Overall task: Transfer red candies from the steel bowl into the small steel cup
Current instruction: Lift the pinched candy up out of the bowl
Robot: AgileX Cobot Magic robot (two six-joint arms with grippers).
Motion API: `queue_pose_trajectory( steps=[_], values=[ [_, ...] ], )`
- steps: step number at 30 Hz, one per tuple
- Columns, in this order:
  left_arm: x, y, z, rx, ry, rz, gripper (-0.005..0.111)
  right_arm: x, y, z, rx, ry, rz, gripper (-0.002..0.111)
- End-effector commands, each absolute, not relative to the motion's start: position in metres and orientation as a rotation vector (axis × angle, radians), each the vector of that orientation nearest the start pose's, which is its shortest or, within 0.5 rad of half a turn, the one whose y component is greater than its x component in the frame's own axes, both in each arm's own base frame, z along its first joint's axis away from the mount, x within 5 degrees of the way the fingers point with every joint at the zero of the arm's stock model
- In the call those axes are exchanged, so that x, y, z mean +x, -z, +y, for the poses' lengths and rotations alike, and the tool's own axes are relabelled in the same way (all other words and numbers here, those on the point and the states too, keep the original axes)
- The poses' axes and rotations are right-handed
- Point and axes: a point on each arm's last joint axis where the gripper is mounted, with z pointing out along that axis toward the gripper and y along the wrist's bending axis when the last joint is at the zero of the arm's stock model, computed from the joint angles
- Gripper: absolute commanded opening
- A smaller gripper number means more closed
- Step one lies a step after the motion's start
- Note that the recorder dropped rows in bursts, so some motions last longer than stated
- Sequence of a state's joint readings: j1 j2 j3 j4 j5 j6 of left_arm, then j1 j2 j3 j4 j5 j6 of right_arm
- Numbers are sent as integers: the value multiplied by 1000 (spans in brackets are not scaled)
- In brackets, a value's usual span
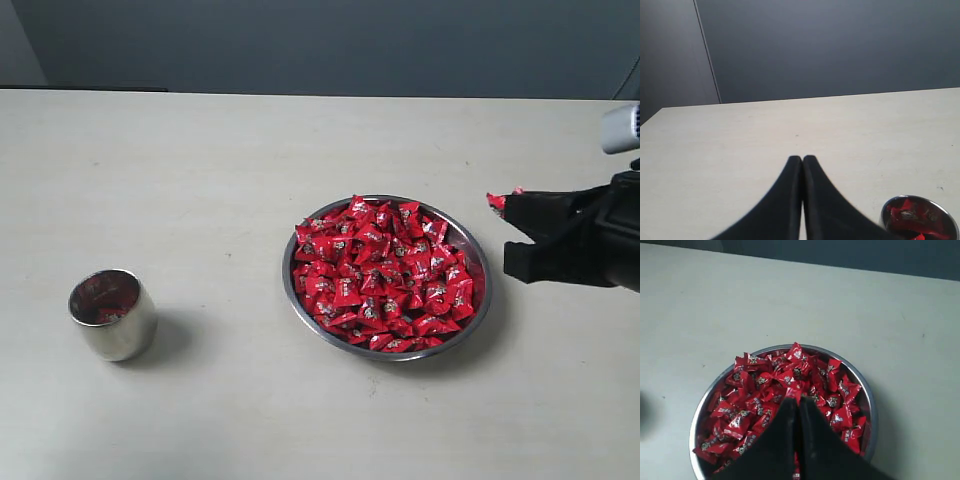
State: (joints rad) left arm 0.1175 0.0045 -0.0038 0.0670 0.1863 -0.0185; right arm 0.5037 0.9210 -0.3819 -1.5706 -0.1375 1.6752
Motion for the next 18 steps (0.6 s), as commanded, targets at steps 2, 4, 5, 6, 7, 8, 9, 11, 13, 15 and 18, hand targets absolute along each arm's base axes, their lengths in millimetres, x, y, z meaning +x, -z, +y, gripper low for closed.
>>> queue_pose_trajectory(
  steps=[2,4,5,6,7,8,9,11,13,15,18],
  values=[
    [56,-197,8,-68,-135,1663,0,145,-235,87,-427,-474,2016,-1],
    [56,-197,8,-68,-135,1665,0,150,-228,86,-455,-401,2044,-1],
    [56,-197,8,-68,-135,1665,0,153,-225,87,-456,-392,2064,-1],
    [56,-197,8,-68,-135,1665,0,157,-225,89,-479,-380,2068,-1],
    [56,-197,8,-68,-135,1665,0,161,-226,92,-499,-370,2070,-1],
    [56,-197,8,-68,-135,1665,0,167,-227,96,-516,-360,2072,-1],
    [56,-197,8,-68,-135,1665,0,172,-228,98,-528,-353,2074,-1],
    [56,-197,8,-68,-135,1665,0,182,-228,106,-571,-359,2082,-1],
    [56,-197,8,-68,-135,1665,0,189,-226,117,-654,-415,2083,-1],
    [56,-197,8,-68,-135,1665,0,201,-223,129,-699,-464,2093,-1],
    [56,-197,8,-68,-135,1665,0,216,-221,148,-752,-574,2047,-1]
  ],
)
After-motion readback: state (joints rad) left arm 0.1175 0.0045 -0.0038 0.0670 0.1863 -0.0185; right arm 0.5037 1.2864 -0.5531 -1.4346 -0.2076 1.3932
